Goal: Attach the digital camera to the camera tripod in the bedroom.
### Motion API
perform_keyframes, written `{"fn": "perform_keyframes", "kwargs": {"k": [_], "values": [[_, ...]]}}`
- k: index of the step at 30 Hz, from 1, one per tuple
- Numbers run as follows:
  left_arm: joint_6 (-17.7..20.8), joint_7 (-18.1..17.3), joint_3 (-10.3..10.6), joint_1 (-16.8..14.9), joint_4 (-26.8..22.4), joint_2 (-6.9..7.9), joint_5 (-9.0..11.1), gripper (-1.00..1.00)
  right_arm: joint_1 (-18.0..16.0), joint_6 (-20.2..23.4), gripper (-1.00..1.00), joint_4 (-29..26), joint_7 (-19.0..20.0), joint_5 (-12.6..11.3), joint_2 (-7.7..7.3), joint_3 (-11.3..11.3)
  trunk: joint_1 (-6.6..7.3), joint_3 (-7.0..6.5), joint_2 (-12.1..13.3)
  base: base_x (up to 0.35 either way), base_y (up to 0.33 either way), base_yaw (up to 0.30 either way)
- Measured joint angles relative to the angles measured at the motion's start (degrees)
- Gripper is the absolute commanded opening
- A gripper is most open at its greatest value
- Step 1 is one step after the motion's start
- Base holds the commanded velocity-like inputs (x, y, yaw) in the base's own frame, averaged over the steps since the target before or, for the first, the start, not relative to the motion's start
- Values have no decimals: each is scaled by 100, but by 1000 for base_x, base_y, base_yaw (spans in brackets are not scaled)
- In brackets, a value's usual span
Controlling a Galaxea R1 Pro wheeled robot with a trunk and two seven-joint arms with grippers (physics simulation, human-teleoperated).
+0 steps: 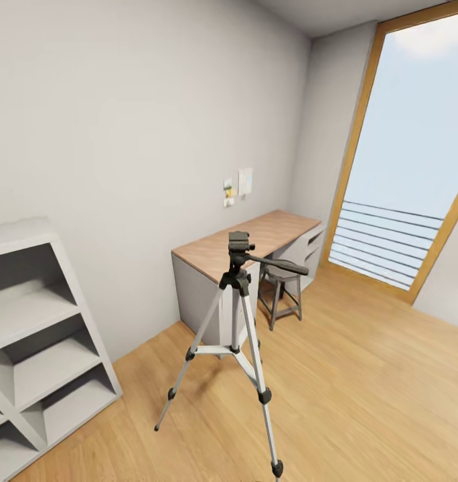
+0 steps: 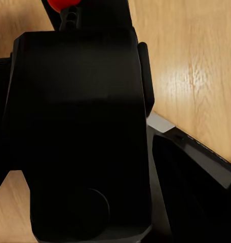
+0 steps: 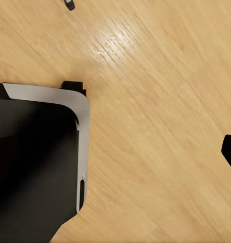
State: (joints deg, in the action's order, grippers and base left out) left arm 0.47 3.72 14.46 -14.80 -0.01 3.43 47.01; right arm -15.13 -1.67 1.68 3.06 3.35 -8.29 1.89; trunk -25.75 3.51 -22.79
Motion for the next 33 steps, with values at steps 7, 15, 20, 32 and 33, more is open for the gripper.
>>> {"fn": "perform_keyframes", "kwargs": {"k": [7, 15, 20, 32, 33], "values": [[0, -2, 4, 0, 1, 0, -3, -100, 1, 0, 100, 0, 0, 2, 4, 4, 0, 65, 0, 0, 0, 0], [0, -8, 6, 0, -5, 0, -4, -100, 1, -5, 100, 0, 0, 7, 4, 6, 0, 139, 0, 0, 0, 0], [0, -18, 6, 0, -6, -6, -4, -100, 1, -7, 100, 0, 0, 8, -3, 3, 0, 186, 0, 0, 0, 0], [0, -18, 5, 0, -5, -74, -12, -100, -1, -8, 100, 0, 5, 3, -22, 6, 0, 299, -1, 0, 0, 0], [0, -18, 6, 0, -5, -79, -12, -100, 0, -8, 100, 0, 4, 2, -22, 6, 0, 309, -1, 0, 0, 0]]}}
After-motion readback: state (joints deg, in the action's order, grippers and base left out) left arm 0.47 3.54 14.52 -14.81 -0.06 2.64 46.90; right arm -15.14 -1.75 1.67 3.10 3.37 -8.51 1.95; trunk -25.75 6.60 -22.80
